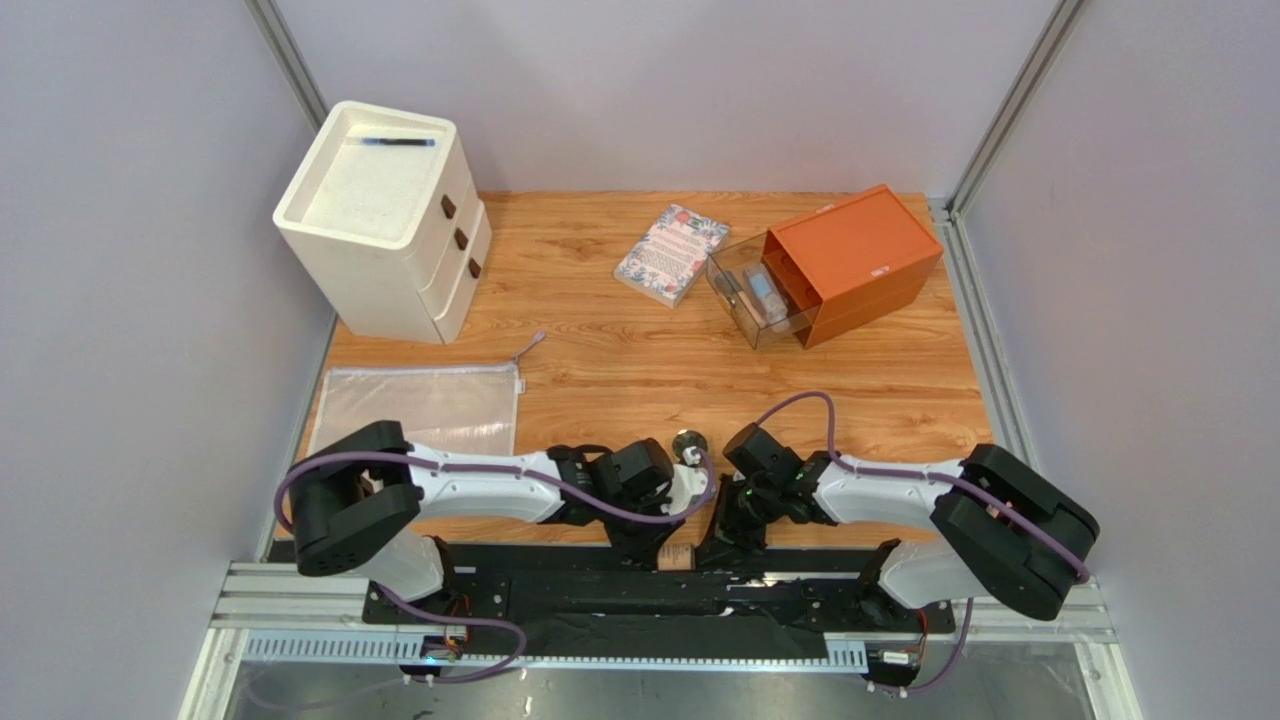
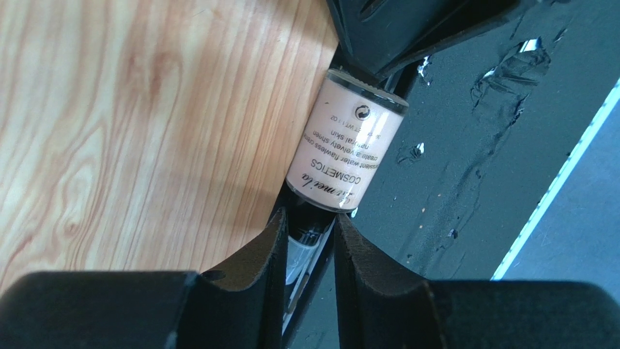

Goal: Organize the makeup

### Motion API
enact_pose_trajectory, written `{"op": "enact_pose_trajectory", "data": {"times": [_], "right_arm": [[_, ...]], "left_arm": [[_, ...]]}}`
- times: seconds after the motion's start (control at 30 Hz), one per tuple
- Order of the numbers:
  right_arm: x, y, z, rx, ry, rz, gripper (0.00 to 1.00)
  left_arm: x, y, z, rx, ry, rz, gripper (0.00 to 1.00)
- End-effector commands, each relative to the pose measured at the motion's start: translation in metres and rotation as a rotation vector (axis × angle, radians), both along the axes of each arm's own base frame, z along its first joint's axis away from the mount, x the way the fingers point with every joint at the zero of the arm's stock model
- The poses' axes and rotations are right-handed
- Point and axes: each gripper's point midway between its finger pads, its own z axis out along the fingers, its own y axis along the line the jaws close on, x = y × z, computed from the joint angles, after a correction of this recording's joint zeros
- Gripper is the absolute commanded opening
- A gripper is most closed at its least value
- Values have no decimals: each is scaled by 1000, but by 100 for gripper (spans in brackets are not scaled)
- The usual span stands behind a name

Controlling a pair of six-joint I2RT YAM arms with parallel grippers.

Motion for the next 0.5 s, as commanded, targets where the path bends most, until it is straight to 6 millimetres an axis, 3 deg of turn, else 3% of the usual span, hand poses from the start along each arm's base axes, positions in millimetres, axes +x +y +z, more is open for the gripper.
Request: {"op": "enact_pose_trajectory", "data": {"times": [0.0, 0.47], "right_arm": [[8, 3, 1, 23, -15, -32, 0], [9, 10, 0, 47, -1, -2, 0]], "left_arm": [[-27, -15, -3, 27, 83, -123, 31], [-47, -19, -20, 74, 177, -136, 31]]}}
